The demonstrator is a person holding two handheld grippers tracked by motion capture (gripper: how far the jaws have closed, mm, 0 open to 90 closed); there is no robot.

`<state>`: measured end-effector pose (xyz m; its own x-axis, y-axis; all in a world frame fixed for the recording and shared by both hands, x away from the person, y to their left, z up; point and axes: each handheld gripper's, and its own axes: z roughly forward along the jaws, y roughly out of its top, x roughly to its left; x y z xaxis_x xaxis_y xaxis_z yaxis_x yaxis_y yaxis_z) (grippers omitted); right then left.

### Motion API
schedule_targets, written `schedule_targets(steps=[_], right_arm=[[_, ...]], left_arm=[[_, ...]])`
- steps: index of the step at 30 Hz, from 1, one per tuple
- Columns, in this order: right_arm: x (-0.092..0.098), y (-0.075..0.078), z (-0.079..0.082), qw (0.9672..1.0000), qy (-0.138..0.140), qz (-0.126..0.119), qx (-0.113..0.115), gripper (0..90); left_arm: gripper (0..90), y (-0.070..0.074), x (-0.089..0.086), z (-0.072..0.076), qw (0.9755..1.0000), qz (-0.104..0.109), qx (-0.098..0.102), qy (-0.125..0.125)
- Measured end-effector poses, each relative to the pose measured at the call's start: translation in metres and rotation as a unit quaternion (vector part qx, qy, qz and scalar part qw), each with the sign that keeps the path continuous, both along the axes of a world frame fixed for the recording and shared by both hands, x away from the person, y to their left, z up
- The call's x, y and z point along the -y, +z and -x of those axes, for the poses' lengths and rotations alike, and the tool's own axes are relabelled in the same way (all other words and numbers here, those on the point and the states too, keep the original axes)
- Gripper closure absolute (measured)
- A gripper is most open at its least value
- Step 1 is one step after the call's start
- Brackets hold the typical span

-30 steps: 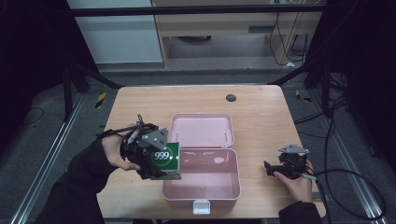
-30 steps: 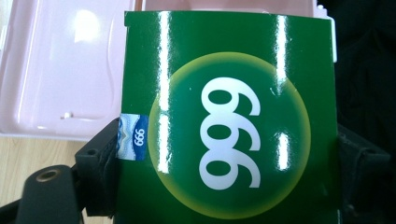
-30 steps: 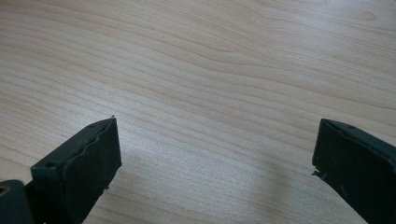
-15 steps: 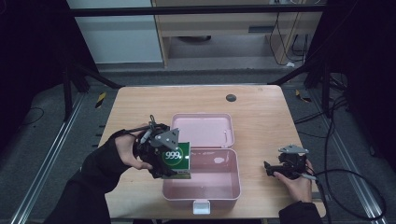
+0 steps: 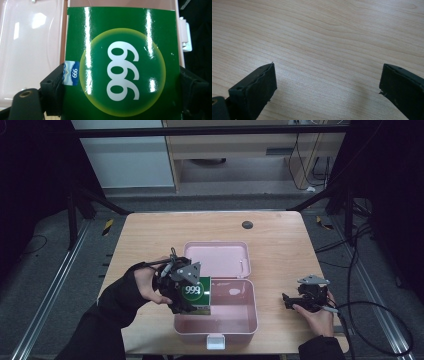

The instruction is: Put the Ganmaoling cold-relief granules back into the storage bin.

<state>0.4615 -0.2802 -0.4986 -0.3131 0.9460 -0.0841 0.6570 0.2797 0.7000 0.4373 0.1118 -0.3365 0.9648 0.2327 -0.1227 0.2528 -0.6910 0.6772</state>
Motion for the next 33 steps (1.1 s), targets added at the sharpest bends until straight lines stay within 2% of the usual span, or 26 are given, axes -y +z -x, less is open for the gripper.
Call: schedule_targets(steps=[3, 17, 25, 28, 33], right_arm=[[0.000, 0.000, 0.000, 1.0000, 0.001, 0.001, 0.001, 1.5], [-0.001, -0.002, -0.001, 1.0000, 0.004, 0.005, -0.004, 1.4], [-0.001, -0.002, -0.001, 1.0000, 0.005, 0.006, -0.006, 1.4], [-0.001, -0.002, -0.001, 0.9999, 0.006, 0.007, -0.005, 1.4], [-0.002, -0.003, -0.001, 0.9999, 0.006, 0.007, -0.006, 1.3]], left_arm=[[14.5, -0.005, 0.000, -0.001, 1.0000, -0.007, 0.004, -0.002], [14.5, -0.036, 0.002, -0.001, 0.9997, -0.005, -0.015, 0.017], [14.5, -0.049, 0.003, 0.000, 0.9991, 0.005, -0.026, 0.035], [14.5, -0.052, 0.004, 0.000, 0.9991, 0.002, -0.028, 0.033], [14.4, -0.060, 0.005, 0.001, 0.9982, 0.014, -0.037, 0.044]])
